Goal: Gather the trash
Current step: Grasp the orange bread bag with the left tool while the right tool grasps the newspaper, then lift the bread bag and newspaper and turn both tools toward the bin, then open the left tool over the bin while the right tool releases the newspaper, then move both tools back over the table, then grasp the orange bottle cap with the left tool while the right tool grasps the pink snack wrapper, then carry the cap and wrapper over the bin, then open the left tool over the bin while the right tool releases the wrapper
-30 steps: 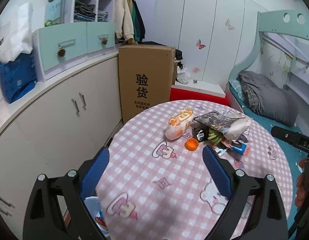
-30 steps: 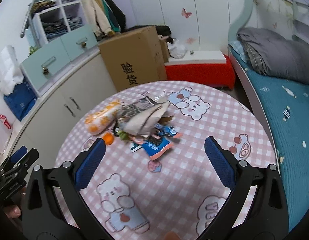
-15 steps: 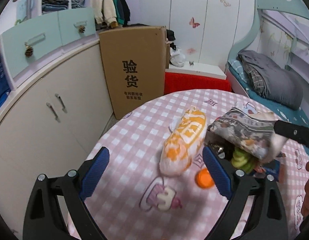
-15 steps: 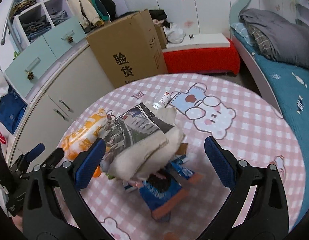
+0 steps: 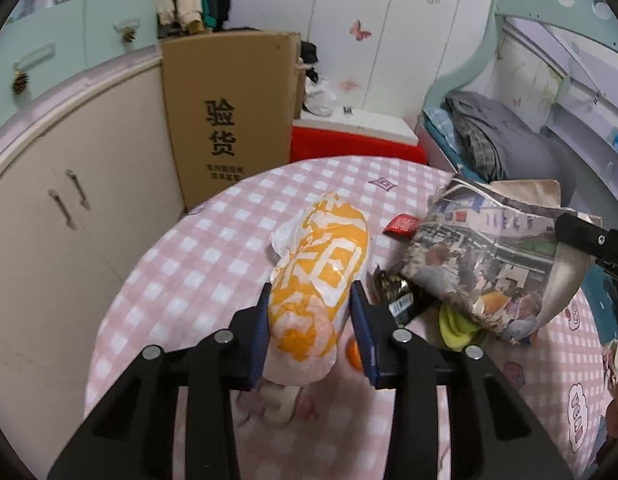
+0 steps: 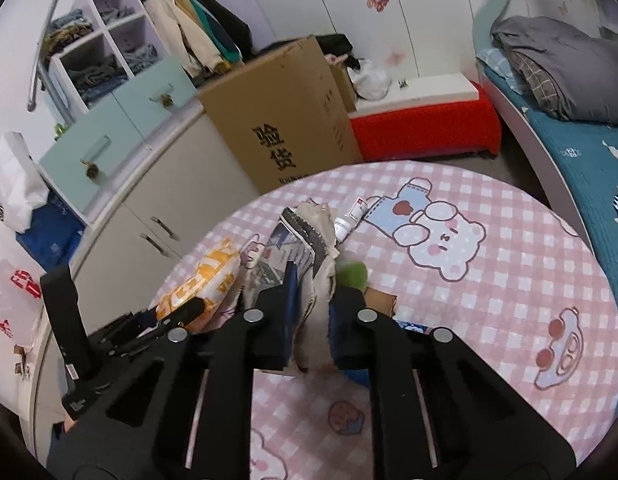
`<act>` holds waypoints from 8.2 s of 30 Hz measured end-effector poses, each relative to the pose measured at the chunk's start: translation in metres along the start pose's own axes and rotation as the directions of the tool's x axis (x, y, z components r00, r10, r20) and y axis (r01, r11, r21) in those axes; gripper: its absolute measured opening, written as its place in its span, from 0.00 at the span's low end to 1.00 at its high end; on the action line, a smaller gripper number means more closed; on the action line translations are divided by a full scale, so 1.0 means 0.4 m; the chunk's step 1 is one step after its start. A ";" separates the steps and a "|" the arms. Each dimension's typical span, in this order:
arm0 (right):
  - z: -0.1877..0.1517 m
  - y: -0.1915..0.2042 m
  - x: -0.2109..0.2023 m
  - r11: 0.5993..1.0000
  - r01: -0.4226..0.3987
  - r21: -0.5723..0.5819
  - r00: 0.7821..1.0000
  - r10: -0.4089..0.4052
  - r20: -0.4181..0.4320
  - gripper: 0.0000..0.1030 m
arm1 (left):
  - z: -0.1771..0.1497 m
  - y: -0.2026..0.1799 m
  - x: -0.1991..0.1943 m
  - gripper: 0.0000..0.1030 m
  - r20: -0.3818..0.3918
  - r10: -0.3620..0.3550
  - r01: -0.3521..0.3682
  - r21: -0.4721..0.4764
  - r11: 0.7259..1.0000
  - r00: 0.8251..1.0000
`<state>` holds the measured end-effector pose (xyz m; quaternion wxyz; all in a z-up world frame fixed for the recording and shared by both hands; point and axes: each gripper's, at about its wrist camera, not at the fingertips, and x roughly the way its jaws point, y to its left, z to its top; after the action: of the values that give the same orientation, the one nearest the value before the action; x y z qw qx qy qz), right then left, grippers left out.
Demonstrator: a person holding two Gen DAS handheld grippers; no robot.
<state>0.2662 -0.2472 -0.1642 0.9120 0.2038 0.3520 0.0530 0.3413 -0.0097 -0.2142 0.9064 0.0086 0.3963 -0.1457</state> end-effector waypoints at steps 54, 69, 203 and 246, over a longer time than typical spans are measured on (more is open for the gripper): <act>-0.364 0.747 0.082 0.847 -0.420 -0.325 0.882 0.297 -0.365 0.07 | -0.484 0.554 -0.582 0.35 0.039 0.372 -0.316 -0.450 0.835 0.928; -0.616 0.916 0.352 0.829 -0.382 -0.408 0.822 0.103 -0.560 0.07 | -0.646 0.758 -0.423 0.35 -0.141 0.300 -0.327 -0.540 0.775 0.943; -0.255 0.070 -0.110 0.976 0.013 -0.215 0.993 -0.038 -0.110 0.15 | -0.261 0.055 -0.272 0.28 0.004 0.072 -0.071 -0.111 0.991 0.997; -0.763 0.964 0.531 0.773 -0.440 -0.456 0.720 0.001 -0.694 0.15 | -0.728 0.865 -0.207 0.28 -0.292 0.192 -0.327 -0.538 0.777 0.937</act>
<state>0.2402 0.2571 -0.3423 0.7294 -0.0810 0.5863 0.3432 0.1731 0.3812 -0.3888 0.8274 -0.1963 0.5144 0.1108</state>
